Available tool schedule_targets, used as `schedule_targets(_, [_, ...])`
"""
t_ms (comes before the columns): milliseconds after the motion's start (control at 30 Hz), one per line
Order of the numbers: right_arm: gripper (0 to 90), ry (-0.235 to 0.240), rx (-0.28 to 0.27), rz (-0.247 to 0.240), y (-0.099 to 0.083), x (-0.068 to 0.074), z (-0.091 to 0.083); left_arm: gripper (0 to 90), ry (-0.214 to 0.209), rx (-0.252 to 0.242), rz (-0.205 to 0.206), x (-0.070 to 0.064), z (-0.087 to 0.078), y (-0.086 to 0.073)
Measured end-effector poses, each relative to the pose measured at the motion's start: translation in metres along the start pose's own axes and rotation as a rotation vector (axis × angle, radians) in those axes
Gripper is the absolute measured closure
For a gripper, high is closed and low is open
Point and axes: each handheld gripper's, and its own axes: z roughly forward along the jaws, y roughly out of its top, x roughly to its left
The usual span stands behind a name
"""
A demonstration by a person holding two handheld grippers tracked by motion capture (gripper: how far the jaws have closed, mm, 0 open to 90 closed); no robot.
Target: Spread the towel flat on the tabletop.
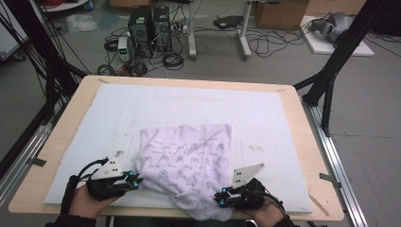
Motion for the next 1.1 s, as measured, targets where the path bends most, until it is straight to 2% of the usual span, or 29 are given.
schedule_targets(33, [77.4,0.0,0.0,0.0,0.0,0.0,0.0,70.8,0.007,-0.009,-0.012,0.001,-0.002,0.0])
schedule_targets(67, [73.0,0.005,-0.019,0.003,0.002,-0.001,-0.003,63.6,0.01,-0.019,-0.021,0.003,-0.004,0.0])
schedule_targets(100, [68.7,-0.016,-0.062,0.002,0.006,-0.008,-0.01,56.2,0.009,-0.029,-0.024,0.005,-0.006,0.002])
schedule_targets(133, [68.7,-0.016,-0.062,0.002,0.006,-0.008,-0.01,56.2,0.016,-0.041,-0.027,0.007,-0.007,0.003])
schedule_targets(167, [63.8,-0.07,-0.088,0.012,0.01,-0.019,-0.018,53.1,0.026,-0.05,-0.03,0.011,-0.008,0.005])
schedule_targets(200, [63.8,-0.07,-0.088,0.012,0.01,-0.019,-0.018,53.1,0.032,-0.059,-0.042,0.014,-0.008,0.007])
schedule_targets(300, [60.2,-0.118,-0.103,0.037,0.017,-0.041,-0.023,52.0,0.054,-0.066,-0.061,0.03,-0.003,0.013])
schedule_targets(500, [54.6,-0.251,-0.1,0.049,0.035,-0.098,-0.025,52.6,0.091,-0.062,-0.11,0.069,0.02,0.032])
schedule_targets(533, [53.7,-0.257,-0.106,0.046,0.038,-0.106,-0.024,53.3,0.09,-0.063,-0.124,0.077,0.025,0.035])
schedule_targets(567, [52.5,-0.264,-0.103,0.057,0.043,-0.121,-0.022,57.8,0.101,-0.065,-0.133,0.083,0.029,0.038])
schedule_targets(600, [52.5,-0.264,-0.103,0.057,0.043,-0.121,-0.022,57.8,0.132,-0.063,-0.142,0.088,0.034,0.04])
schedule_targets(633, [51.5,-0.28,-0.091,0.056,0.046,-0.127,-0.02,61.0,0.141,-0.048,-0.149,0.094,0.04,0.041])
schedule_targets(700, [50.5,-0.286,-0.109,0.072,0.044,-0.14,-0.016,61.5,0.165,-0.005,-0.142,0.101,0.05,0.04])
schedule_targets(733, [49.5,-0.29,-0.096,0.084,0.041,-0.146,-0.013,61.6,0.163,0.013,-0.149,0.105,0.055,0.038])
schedule_targets(767, [48.2,-0.298,-0.054,0.109,0.036,-0.156,-0.005,61.4,0.164,0.033,-0.159,0.108,0.06,0.037])
schedule_targets(833, [48.1,-0.301,-0.042,0.11,0.033,-0.159,-0.001,61.1,0.172,0.062,-0.173,0.112,0.068,0.034])
schedule_targets(867, [48.1,-0.318,-0.023,0.117,0.03,-0.164,0.005,59.4,0.196,0.071,-0.179,0.114,0.075,0.032])
schedule_targets(900, [48.1,-0.318,-0.023,0.117,0.03,-0.164,0.005,57.7,0.196,0.071,-0.179,0.114,0.075,0.032])
schedule_targets(933, [48.2,-0.327,-0.013,0.121,0.03,-0.166,0.008,57.7,0.213,0.079,-0.18,0.115,0.078,0.031])
schedule_targets(1000, [50.5,-0.339,0.033,0.129,0.026,-0.171,0.017,59.3,0.224,0.116,-0.184,0.117,0.083,0.029])
schedule_targets(1033, [50.5,-0.339,0.033,0.129,0.026,-0.171,0.017,59.3,0.226,0.136,-0.187,0.118,0.086,0.028])
schedule_targets(1067, [52.1,-0.342,0.037,0.133,0.025,-0.172,0.02,61.3,0.227,0.111,-0.196,0.118,0.086,0.026])
schedule_targets(1100, [60.6,-0.355,0.029,0.145,0.024,-0.173,0.019,66.0,0.223,0.106,-0.205,0.118,0.086,0.025])
